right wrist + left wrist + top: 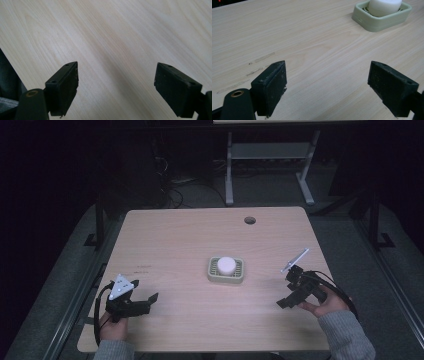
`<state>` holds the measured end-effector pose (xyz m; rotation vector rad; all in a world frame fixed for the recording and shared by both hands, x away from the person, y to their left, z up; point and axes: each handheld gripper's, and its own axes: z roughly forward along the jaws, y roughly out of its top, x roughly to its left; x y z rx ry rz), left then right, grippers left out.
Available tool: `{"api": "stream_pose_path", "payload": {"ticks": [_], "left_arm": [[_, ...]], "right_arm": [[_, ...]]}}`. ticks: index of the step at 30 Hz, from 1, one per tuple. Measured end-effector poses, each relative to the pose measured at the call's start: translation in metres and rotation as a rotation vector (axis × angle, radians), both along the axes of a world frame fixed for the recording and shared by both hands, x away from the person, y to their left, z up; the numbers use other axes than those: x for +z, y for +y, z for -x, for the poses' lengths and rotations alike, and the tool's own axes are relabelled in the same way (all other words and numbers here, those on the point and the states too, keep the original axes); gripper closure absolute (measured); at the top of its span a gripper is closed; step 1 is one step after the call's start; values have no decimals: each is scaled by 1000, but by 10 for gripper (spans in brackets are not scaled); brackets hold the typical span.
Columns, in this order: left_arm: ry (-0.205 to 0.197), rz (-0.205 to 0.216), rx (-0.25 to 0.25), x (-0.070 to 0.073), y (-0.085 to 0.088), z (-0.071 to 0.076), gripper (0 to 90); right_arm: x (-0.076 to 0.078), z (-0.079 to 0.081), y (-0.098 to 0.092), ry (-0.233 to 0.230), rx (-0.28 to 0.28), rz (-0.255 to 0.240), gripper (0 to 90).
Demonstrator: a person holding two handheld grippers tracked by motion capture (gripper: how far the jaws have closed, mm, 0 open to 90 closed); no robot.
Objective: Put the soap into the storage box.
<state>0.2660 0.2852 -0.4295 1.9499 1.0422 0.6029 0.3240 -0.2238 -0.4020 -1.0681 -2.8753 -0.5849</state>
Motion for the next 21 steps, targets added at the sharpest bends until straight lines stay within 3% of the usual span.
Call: {"api": "stream_pose_path", "payload": {"ticks": [15, 21], "left_arm": [[1, 2, 0, 0, -1, 0, 152], [2, -7, -1, 0, -3, 0, 152]], "right_arm": [[-12, 22, -17, 0, -38, -16, 188], [-13, 32, -17, -20, -41, -20, 181]]}}
